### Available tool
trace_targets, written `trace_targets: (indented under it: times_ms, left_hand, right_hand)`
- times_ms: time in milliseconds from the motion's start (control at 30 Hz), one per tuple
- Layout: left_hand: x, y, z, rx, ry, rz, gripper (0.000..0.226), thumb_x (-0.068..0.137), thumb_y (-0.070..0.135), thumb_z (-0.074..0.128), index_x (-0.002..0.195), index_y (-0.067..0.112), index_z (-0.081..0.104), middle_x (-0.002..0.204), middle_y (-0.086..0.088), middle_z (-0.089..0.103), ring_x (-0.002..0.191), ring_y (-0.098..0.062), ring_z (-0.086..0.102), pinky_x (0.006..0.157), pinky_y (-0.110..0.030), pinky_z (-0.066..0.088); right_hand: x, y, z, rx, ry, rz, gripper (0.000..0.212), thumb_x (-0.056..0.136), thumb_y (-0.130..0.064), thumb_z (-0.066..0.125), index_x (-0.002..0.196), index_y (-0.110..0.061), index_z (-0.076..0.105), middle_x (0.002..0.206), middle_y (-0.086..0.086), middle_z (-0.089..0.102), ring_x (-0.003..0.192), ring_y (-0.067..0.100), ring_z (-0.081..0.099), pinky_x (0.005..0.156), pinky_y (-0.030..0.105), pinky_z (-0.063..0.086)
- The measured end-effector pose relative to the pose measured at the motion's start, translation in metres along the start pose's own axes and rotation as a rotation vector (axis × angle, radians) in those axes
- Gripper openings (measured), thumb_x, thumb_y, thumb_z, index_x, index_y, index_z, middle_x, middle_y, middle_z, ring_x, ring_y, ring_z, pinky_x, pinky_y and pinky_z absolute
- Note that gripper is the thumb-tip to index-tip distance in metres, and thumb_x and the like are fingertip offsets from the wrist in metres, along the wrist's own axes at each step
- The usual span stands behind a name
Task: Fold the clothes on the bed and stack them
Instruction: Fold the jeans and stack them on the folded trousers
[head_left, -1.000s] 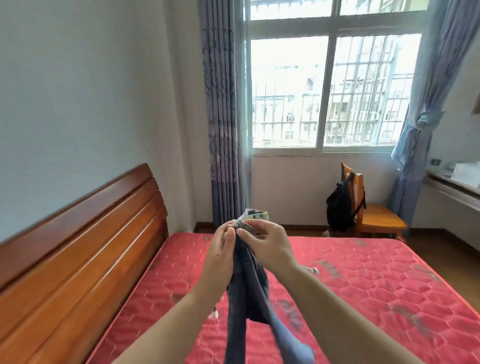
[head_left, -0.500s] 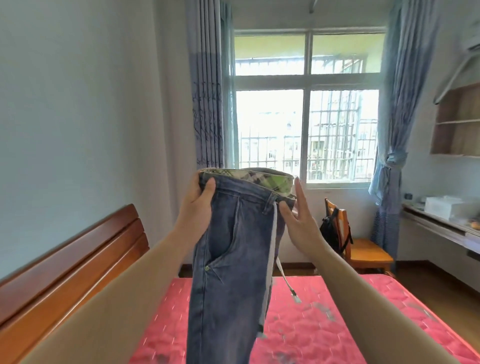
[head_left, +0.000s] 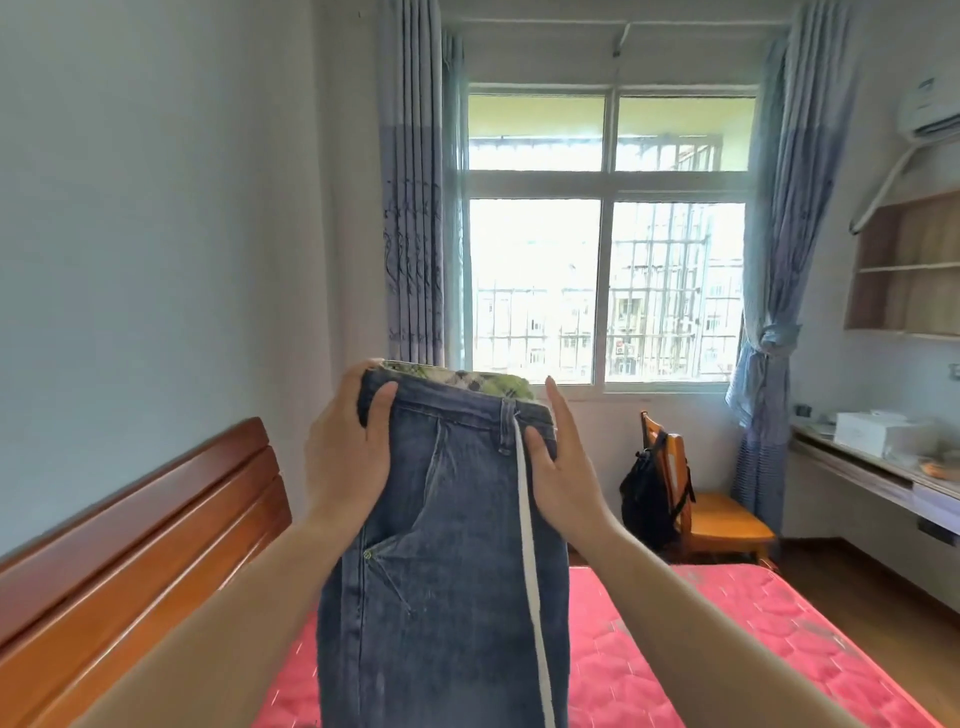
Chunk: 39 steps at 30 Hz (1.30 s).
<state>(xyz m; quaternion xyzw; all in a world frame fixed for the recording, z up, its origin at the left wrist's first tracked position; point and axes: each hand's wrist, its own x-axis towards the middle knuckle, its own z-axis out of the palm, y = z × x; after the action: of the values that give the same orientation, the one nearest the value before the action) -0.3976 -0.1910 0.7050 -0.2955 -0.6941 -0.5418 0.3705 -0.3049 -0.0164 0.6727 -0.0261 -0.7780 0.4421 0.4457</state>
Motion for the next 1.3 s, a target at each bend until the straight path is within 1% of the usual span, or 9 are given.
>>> trace_targets:
  times_ms: [67,233,467,600,767,867,967,1133,1300]
  left_hand:
    - [-0.004,-0.003,-0.001,-0.037,0.006,-0.020,0.018,0.096,0.041,0.041,0.114,0.043,0.044,0.088,0.029,0.049,0.071,0.006,0.045,0.064,-0.008,0.030]
    - [-0.027,-0.014,0.005,-0.186,-0.127,-0.084,0.020,0.098,0.036,0.039,0.116,0.037,0.047,0.094,0.034,0.049,0.084,0.031,0.044,0.066,0.007,0.032]
    - [-0.118,-0.067,0.010,-0.112,-0.368,-0.243,0.042,0.089,0.051,0.035,0.123,0.031,0.048,0.102,0.038,0.046,0.088,0.027,0.043,0.073,0.006,0.029]
    - [-0.174,-0.097,0.005,-0.133,-0.503,-0.331,0.029,0.094,0.035,0.044,0.121,0.026,0.050,0.104,0.030,0.053,0.095,0.025,0.047,0.076,0.005,0.031]
    - [-0.227,-0.141,0.003,-0.028,-0.787,-0.582,0.032,0.097,0.021,0.046,0.128,0.031,0.044,0.103,0.023,0.056,0.096,0.001,0.054,0.077,-0.014,0.040]
    - [-0.233,-0.162,0.011,0.018,-0.801,-0.678,0.030,0.098,0.021,0.043,0.126,0.031,0.044,0.099,0.021,0.056,0.091,0.000,0.054,0.074,-0.021,0.040]
    - [-0.217,-0.179,0.027,0.064,-0.761,-0.725,0.023,0.098,0.023,0.041,0.117,0.035,0.046,0.093,0.019,0.058,0.085,-0.004,0.056,0.073,-0.029,0.043]
    - [-0.222,-0.201,0.035,0.059,-0.788,-0.741,0.020,0.097,0.028,0.043,0.115,0.037,0.045,0.096,0.025,0.054,0.086,0.006,0.050,0.070,-0.022,0.038]
    - [-0.332,-0.208,0.001,0.070,-0.910,-0.921,0.022,0.094,0.019,0.050,0.114,0.028,0.051,0.103,0.012,0.061,0.102,-0.012,0.056,0.081,-0.023,0.038]
  right_hand:
    - [0.000,0.004,-0.004,0.021,0.035,0.028,0.053,0.097,-0.030,0.046,0.144,-0.038,0.023,0.103,-0.060,0.038,0.101,-0.031,0.039,0.079,-0.007,0.030]
    - [-0.017,0.032,-0.012,0.319,-0.124,0.407,0.075,0.085,-0.054,0.055,0.147,-0.037,0.015,0.145,-0.010,0.039,0.130,0.017,0.040,0.109,0.041,0.033]
    - [-0.107,0.090,-0.001,0.221,-0.017,0.462,0.055,0.086,-0.024,0.065,0.129,-0.049,0.041,0.108,-0.024,0.064,0.093,0.000,0.064,0.078,0.023,0.054]
    - [-0.163,0.121,0.006,0.166,-0.032,0.599,0.054,0.087,-0.019,0.065,0.126,-0.048,0.040,0.085,-0.032,0.066,0.077,-0.008,0.064,0.056,0.010,0.049]
    - [-0.200,0.154,0.017,0.066,-0.188,0.770,0.055,0.086,-0.014,0.066,0.127,-0.043,0.044,0.106,-0.011,0.064,0.088,-0.008,0.060,0.063,0.006,0.044]
    - [-0.195,0.172,0.036,0.034,-0.253,0.788,0.044,0.085,-0.008,0.064,0.120,-0.032,0.052,0.109,-0.005,0.064,0.095,-0.001,0.058,0.072,0.005,0.042]
    - [-0.170,0.185,0.057,0.025,-0.259,0.768,0.038,0.087,-0.009,0.061,0.110,-0.039,0.053,0.101,-0.014,0.065,0.095,0.005,0.060,0.077,0.015,0.043]
    - [-0.179,0.207,0.068,0.031,-0.177,0.791,0.032,0.087,-0.013,0.062,0.109,-0.035,0.055,0.099,-0.016,0.064,0.086,-0.009,0.058,0.072,0.008,0.043]
    - [-0.290,0.225,0.061,0.020,-0.277,0.996,0.041,0.085,-0.003,0.064,0.118,-0.026,0.056,0.099,-0.016,0.065,0.083,-0.013,0.059,0.070,0.004,0.044]
